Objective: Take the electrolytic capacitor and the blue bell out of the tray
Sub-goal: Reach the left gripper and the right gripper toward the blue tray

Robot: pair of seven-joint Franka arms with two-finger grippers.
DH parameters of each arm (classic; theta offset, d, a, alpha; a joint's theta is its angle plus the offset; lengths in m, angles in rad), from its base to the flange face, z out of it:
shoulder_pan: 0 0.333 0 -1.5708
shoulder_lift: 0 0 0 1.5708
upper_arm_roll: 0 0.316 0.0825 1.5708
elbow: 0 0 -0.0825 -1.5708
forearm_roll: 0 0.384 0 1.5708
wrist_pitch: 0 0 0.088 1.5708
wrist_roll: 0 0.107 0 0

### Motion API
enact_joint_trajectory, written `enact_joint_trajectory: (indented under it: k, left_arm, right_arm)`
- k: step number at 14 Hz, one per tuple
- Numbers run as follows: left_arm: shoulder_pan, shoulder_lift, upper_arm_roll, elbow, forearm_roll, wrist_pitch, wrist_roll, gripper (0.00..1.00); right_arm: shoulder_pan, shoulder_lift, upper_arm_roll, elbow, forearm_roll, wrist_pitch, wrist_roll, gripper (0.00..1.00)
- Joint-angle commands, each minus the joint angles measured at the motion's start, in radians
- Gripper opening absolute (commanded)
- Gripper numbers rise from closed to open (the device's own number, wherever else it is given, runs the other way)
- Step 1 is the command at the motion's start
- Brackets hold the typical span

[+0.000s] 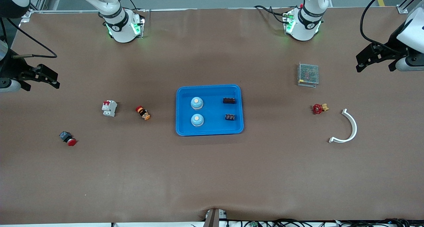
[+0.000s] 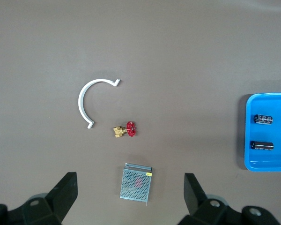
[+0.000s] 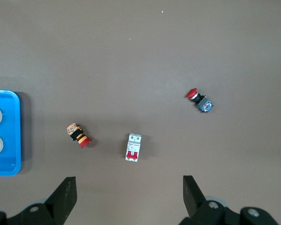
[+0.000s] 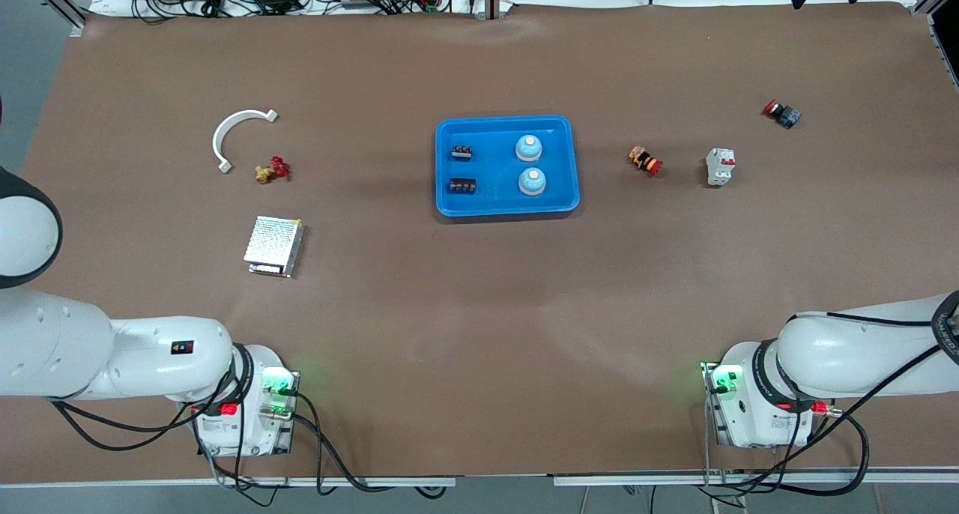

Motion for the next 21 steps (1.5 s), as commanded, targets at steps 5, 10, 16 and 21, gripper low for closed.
enact_joint_trajectory:
  k: [5, 10, 16, 21]
  left_arm:
    - [-0.001, 0.003, -0.003, 0.008, 0.002, -0.024, 0.006, 1.0]
    - [-0.008, 0.025, -0.017, -0.01, -0.005, -0.045, -0.009, 1.0]
    - [-0.005, 0.026, -0.159, -0.145, -0.013, 0.01, -0.188, 1.0]
    - [-0.005, 0.022, -0.305, -0.3, -0.015, 0.149, -0.454, 1.0]
  right_arm:
    - [-0.012, 0.011, 0.006, 0.025, -0.004, -0.017, 0.003, 1.0]
    - [-0.012, 0.011, 0.006, 0.025, -0.001, -0.017, 0.003, 1.0]
    - [-0.004, 0.029, 0.006, 0.023, 0.005, -0.017, -0.002, 1.0]
    - [0.066, 0.043, 0.009, 0.019, 0.051, -0.026, 0.035, 1.0]
